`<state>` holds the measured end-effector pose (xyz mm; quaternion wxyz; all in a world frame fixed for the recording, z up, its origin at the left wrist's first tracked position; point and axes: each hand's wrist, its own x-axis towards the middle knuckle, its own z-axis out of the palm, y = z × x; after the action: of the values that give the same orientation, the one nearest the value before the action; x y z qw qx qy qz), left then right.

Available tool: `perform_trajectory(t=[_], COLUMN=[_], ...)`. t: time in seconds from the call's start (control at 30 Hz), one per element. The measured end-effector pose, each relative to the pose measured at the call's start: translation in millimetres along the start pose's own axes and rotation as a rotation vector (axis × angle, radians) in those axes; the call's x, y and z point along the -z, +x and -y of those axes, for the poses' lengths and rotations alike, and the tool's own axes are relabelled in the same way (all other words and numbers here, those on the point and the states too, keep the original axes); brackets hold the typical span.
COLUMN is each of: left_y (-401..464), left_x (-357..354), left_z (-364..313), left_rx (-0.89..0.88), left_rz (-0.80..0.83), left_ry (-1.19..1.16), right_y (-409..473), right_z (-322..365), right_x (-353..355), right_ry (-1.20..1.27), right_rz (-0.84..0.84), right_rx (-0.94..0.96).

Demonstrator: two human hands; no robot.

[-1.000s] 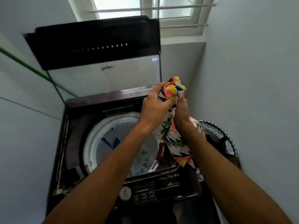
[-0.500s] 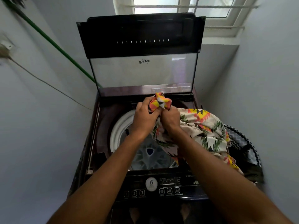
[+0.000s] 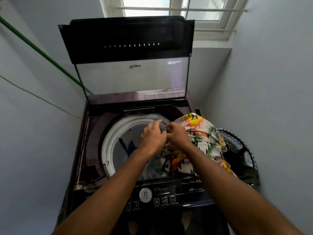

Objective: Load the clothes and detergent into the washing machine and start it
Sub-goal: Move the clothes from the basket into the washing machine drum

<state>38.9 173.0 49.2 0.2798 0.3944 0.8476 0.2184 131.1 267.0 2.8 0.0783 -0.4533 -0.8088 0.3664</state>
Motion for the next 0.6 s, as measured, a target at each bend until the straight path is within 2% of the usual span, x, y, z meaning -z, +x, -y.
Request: perform_trajectory(t=[0.1, 0.17, 0.23, 0.37, 0.47, 0.6], left_y=[5, 7, 11, 23, 33, 42], left_x=[-22, -38, -53, -74, -84, -96], left_z=[-25, -40, -55, -81, -93, -93], left_rx=[-0.198, -0.349, -0.469, -0.626, -0.574, -0.523], left_rz=[0.056, 0.093, 0.117, 0.224, 0.343, 0.424], left_ry=[-0.052, -0.052, 0.037, 0.405, 0.577, 0.604], right_y=[-8, -18, -30, -45, -52, -55], right_z=[-20, -36, -58, -111, -135, -156], right_x=[34, 56, 75, 94, 96, 83], right_ry=[-0.198, -0.325, -0.362, -0.281, -0.087, 0.13], right_rz=[-0.224, -0.296, -0.193, 0.02, 0.055, 0.081], right_rx=[0.17, 0.121, -0.052, -0.271, -0.381, -0.424])
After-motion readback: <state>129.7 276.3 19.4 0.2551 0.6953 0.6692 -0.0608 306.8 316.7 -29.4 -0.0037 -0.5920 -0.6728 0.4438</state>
